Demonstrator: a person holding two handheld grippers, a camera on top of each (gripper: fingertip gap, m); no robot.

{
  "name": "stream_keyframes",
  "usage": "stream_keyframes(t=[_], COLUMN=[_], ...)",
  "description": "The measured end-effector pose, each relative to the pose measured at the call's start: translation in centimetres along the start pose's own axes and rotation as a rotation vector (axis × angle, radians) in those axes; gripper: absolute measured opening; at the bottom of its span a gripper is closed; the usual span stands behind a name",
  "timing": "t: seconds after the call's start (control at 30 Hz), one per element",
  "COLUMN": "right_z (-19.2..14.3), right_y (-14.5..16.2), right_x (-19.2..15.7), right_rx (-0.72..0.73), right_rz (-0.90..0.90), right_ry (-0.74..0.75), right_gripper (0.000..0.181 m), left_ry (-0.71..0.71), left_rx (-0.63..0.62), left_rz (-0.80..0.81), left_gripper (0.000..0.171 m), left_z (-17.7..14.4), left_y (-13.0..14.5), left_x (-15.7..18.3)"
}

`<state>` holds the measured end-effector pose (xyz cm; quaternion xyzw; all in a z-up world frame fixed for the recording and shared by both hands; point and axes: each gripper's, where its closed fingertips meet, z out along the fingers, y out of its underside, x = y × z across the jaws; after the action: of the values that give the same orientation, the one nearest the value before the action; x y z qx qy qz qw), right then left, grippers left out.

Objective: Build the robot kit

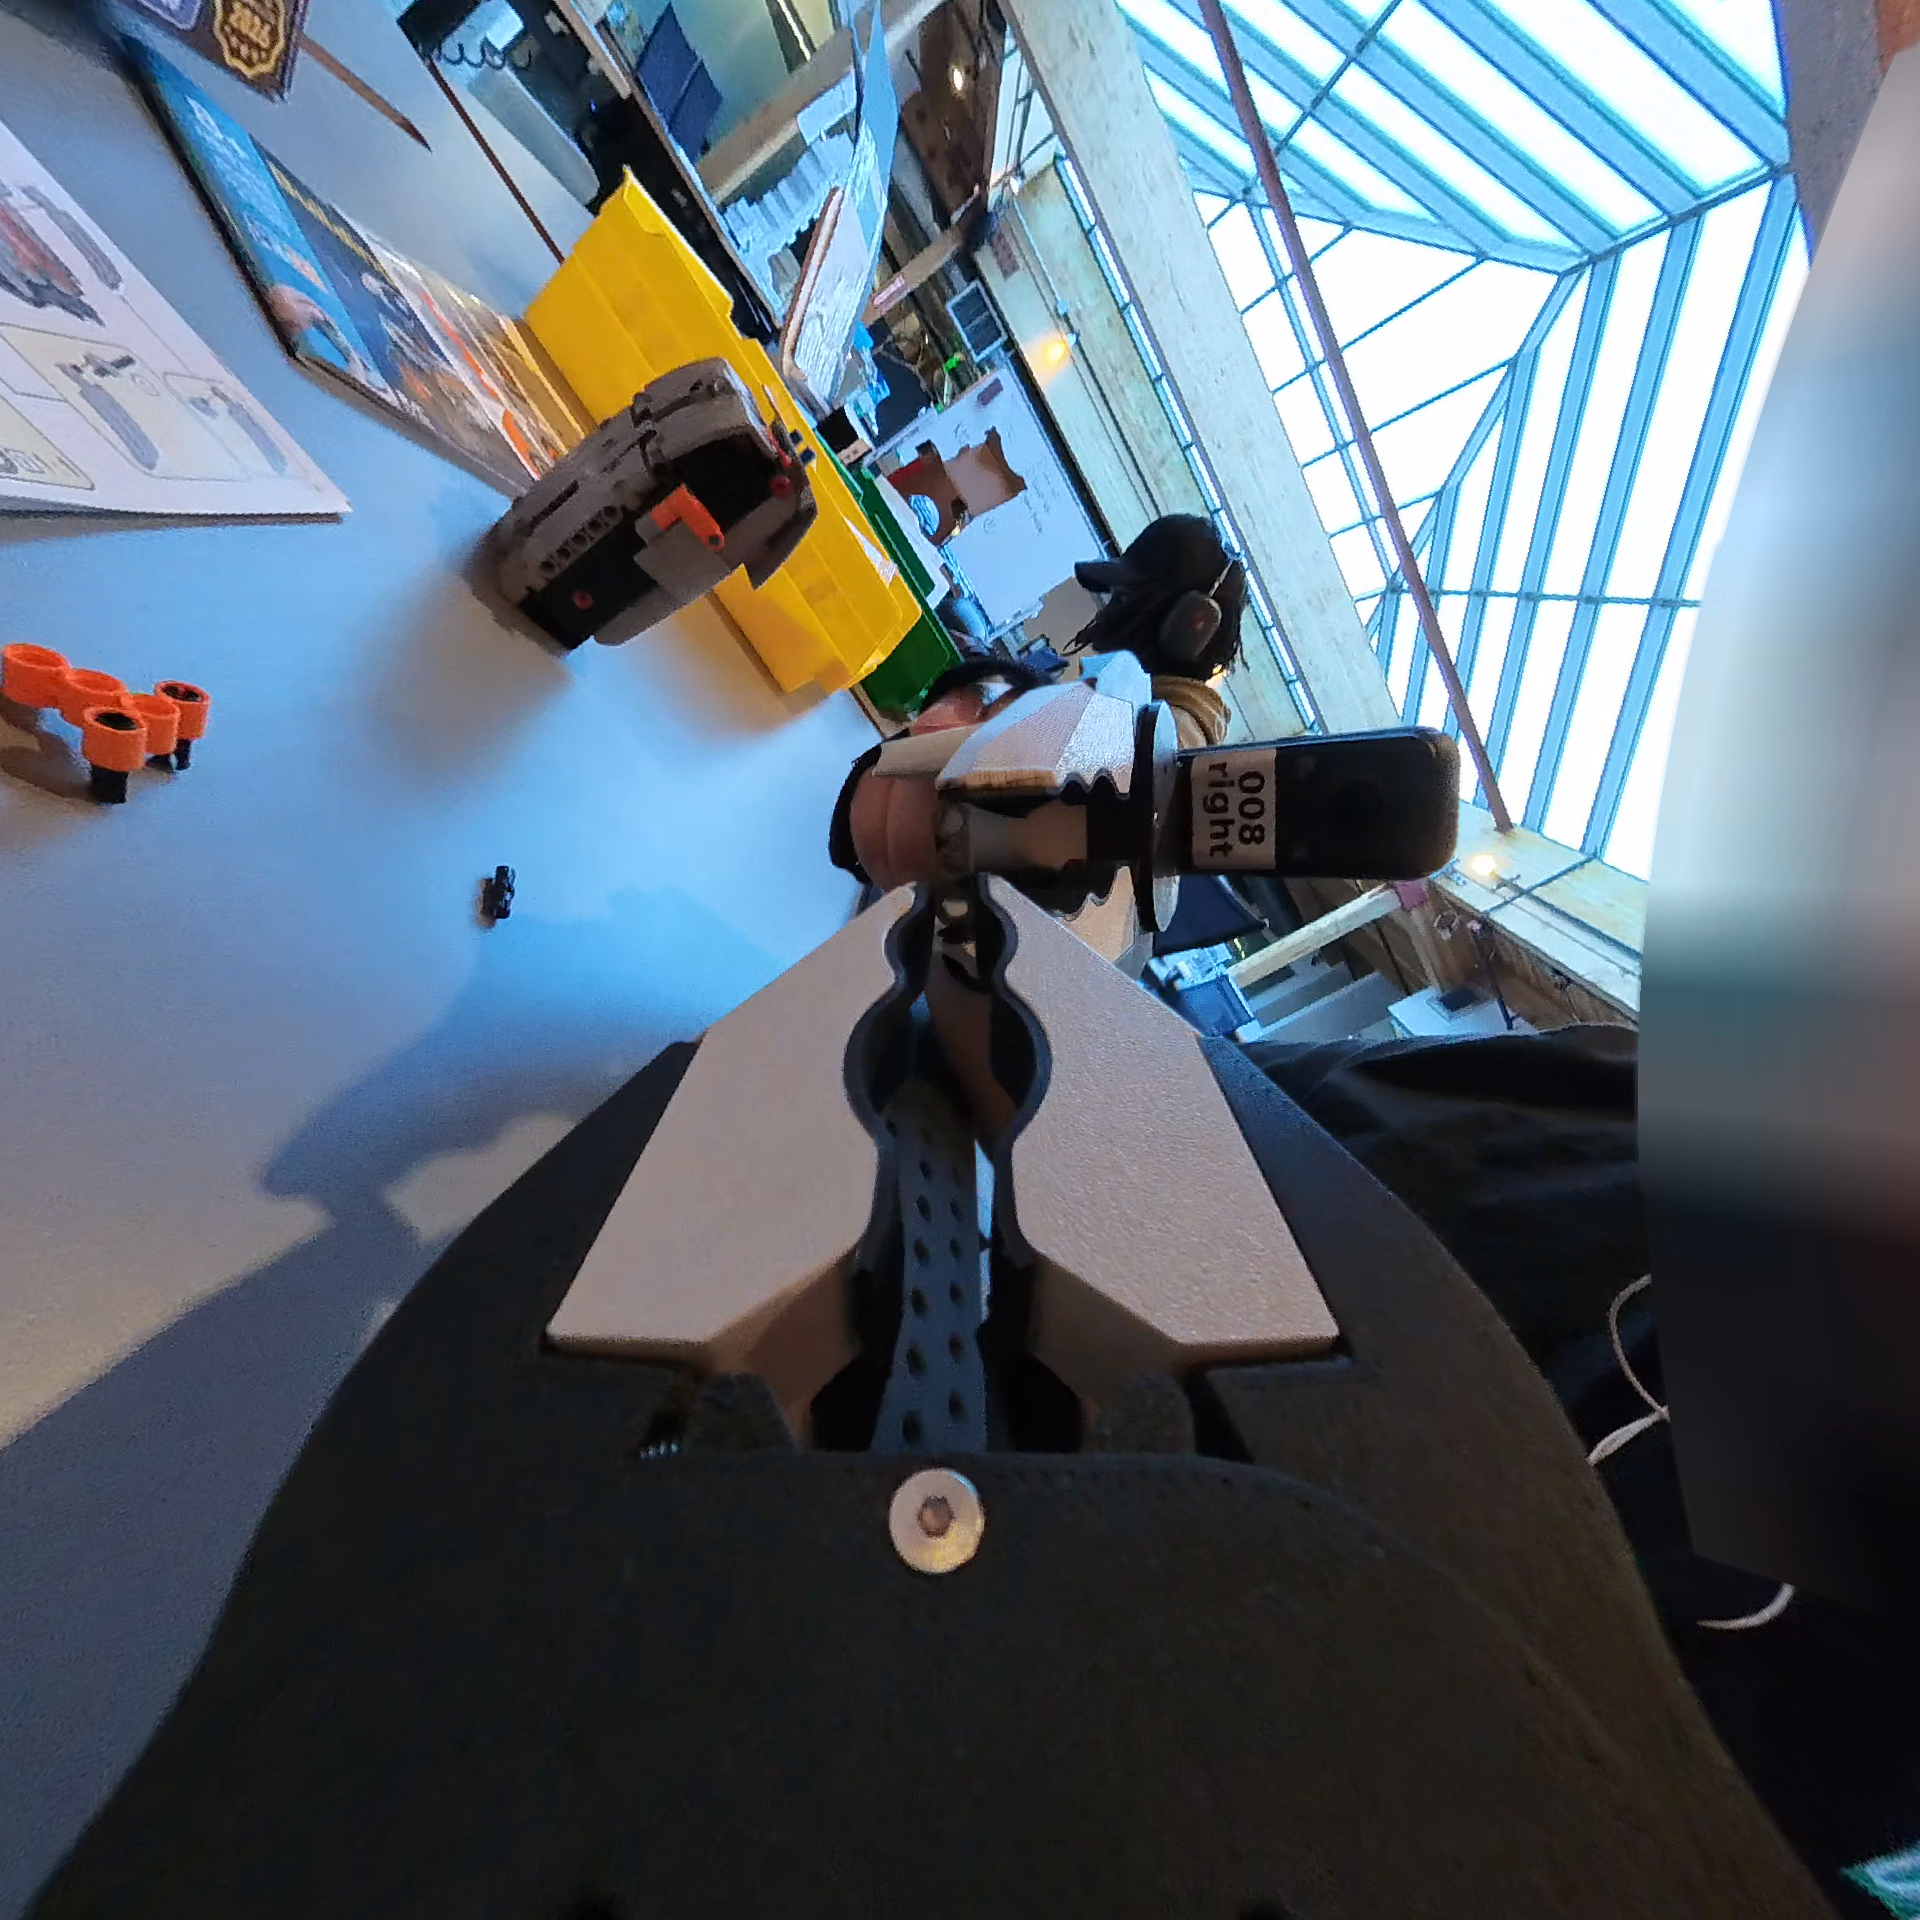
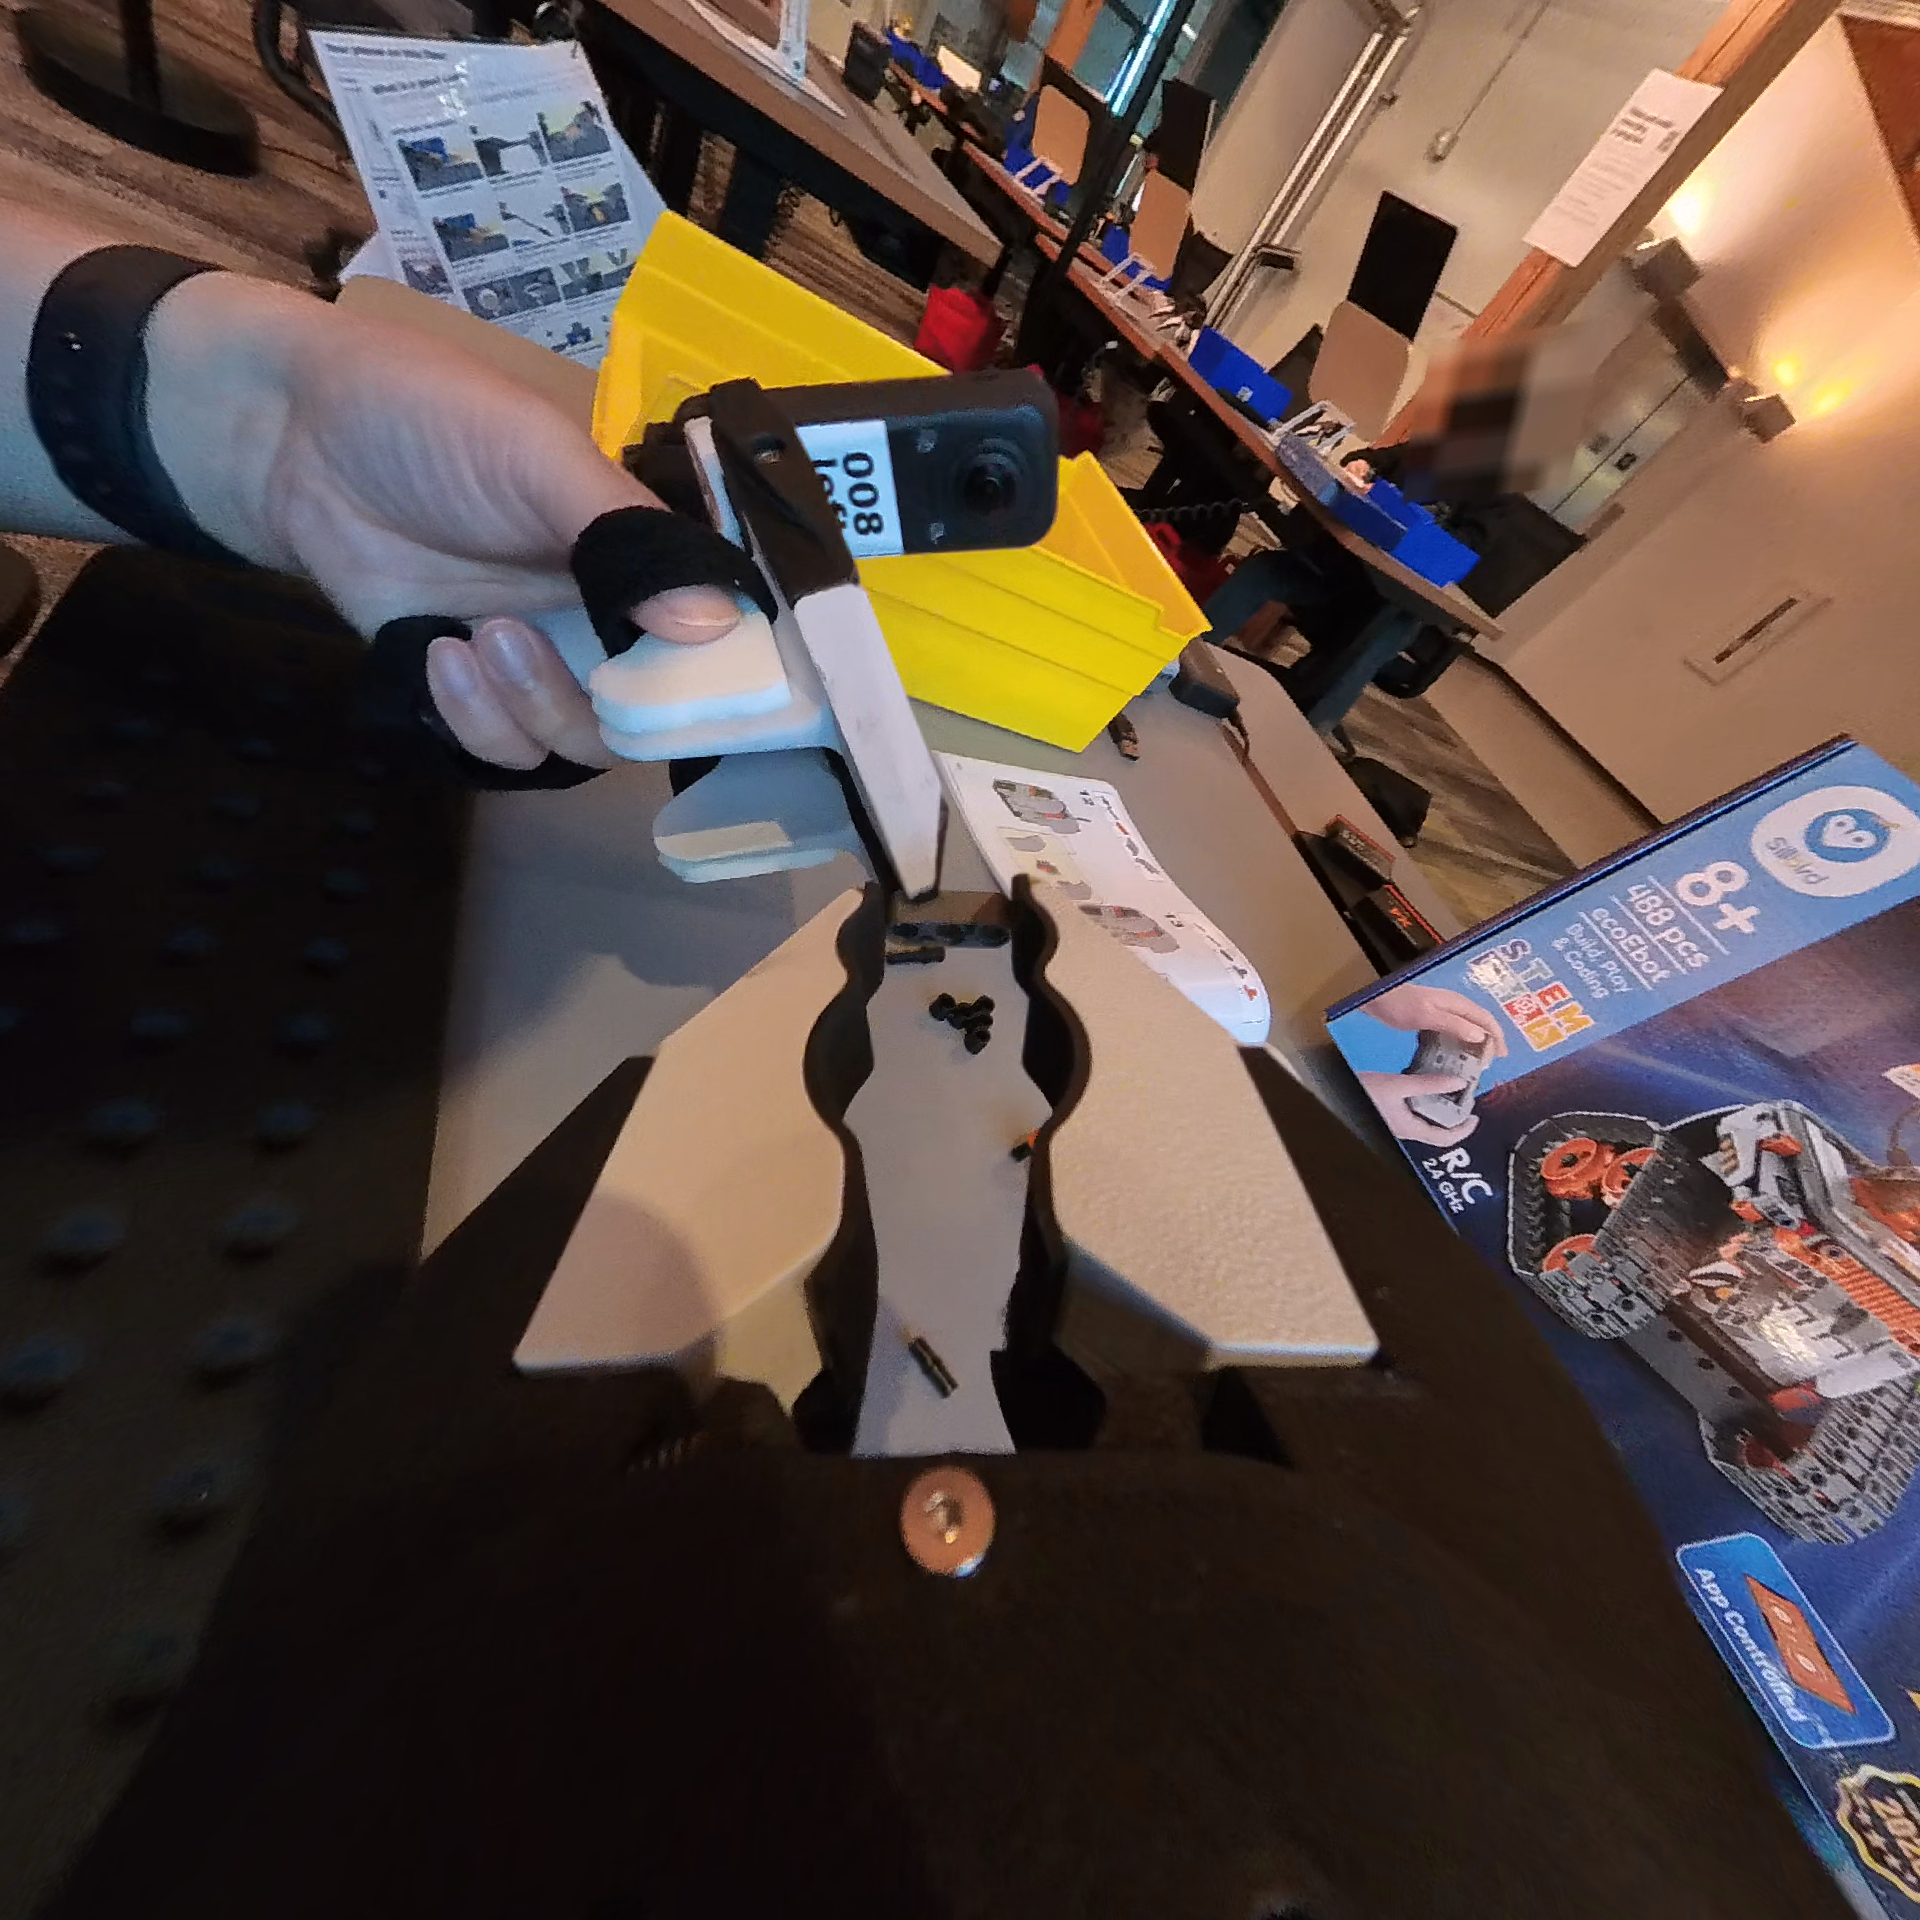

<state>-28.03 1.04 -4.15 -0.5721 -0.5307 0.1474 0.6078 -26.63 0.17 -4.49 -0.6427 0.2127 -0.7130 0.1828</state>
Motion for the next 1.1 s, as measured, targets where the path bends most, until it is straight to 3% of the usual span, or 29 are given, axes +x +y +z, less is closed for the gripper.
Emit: stream_keyframes(t=[0.67, 0.97, 1.1], right_z=[-0.5, -0.5, -2.0], right_y=[0.7, 0.6, 1.0], right_x=[-2.1, -2.5, -0.7], right_rx=[0.013, 0.038, 0.026], right_rz=[0.022, 0.030, 0.095], right_ry=[-0.145, -0.171, -0.137], right_gripper=[0.022, 0.023, 0.034], left_ry=[0.017, 0.031, 0.033], left_rx=[-0.187, -0.200, -0.165], left_rz=[-0.001, 0.003, 0.004], left_gripper=[0.004, 0.004, 0.003], left_z=[0.1, 0.0, -0.8], left_y=[2.5, 2.8, 2.1], left_x=[-0.3, -0.1, 0.2])
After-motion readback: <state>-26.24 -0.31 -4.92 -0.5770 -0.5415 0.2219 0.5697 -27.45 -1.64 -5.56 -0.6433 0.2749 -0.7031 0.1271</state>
